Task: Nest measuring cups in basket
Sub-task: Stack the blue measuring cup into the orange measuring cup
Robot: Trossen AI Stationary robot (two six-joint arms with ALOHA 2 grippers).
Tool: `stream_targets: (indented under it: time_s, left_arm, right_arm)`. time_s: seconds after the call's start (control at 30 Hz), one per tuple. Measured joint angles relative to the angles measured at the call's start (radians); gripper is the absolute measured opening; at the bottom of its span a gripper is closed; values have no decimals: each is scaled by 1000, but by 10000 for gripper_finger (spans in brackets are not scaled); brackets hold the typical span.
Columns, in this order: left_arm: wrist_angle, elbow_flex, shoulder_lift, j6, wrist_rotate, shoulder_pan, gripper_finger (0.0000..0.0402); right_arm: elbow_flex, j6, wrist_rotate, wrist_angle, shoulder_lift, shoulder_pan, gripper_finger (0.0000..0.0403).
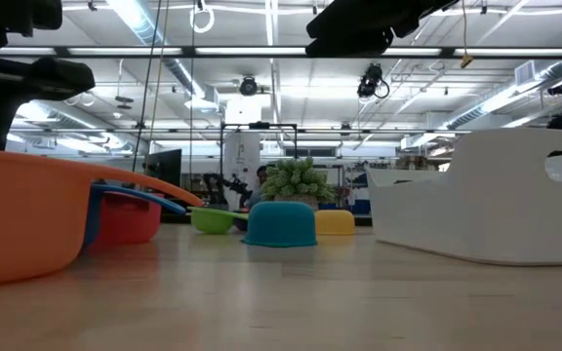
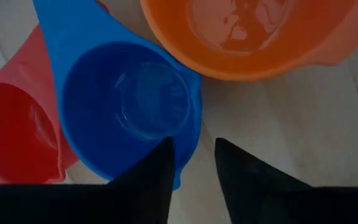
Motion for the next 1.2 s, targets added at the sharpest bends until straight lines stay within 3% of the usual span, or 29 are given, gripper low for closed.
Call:
stream_targets:
  time_s: [0.73, 1.2]
  left_arm:
    - [10, -2, 0, 4, 23, 22, 11]
    - [-93, 59, 0, 44, 45, 21, 4]
  right_arm:
    - [0, 0, 0, 8, 0, 0, 277]
    - [0, 0, -1, 8, 0, 0, 277]
